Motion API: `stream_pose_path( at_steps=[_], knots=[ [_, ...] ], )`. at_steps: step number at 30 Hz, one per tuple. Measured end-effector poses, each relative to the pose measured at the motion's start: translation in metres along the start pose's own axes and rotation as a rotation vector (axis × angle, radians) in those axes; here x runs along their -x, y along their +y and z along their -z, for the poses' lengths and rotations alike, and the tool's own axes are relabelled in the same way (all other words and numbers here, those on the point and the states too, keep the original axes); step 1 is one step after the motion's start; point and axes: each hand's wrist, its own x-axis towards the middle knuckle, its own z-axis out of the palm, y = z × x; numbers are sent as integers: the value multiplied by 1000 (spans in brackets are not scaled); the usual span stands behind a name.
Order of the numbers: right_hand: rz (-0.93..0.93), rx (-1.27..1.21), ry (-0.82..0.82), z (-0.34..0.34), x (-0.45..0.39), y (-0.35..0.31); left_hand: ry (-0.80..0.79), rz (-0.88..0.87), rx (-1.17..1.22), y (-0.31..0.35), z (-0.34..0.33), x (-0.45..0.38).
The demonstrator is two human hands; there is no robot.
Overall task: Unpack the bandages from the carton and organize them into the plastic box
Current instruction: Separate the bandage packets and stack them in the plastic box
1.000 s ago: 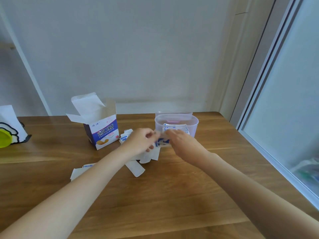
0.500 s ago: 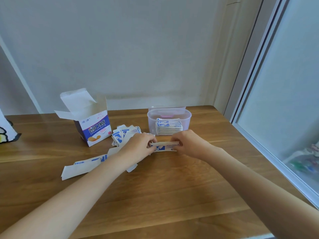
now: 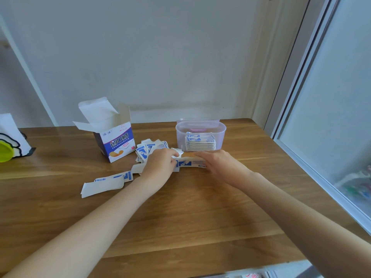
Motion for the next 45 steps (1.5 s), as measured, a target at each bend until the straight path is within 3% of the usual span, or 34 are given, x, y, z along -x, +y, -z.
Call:
stream_pose_path(
  at_steps=[7, 10, 15, 17, 22, 28, 35, 40, 45],
  knots=[
    [76, -67, 70, 3, 6, -7, -73, -84, -133, 2, 8, 4],
    [-49, -155, 85, 15, -4, -3, -81, -71, -36, 8, 24, -8],
    [-285, -503, 393, 62, -40, 14, 91, -18, 204, 25, 56, -56],
    [-381, -525, 439, 75, -59, 21, 108, 5, 254, 34, 60, -76],
    [-495, -241, 191, 76, -94, 32, 24, 50, 85, 44, 47, -111],
    [-488, 7, -144, 63, -109, 29, -138, 2, -191, 47, 28, -124],
    [-490, 66, -264, 56, -107, 30, -283, -108, -473, 55, 20, -124],
    [-510, 59, -325, 59, -110, 26, -336, -82, -515, 62, 23, -124],
    [-515, 88, -410, 63, -116, 22, -504, -31, -480, 73, 31, -134]
  ],
)
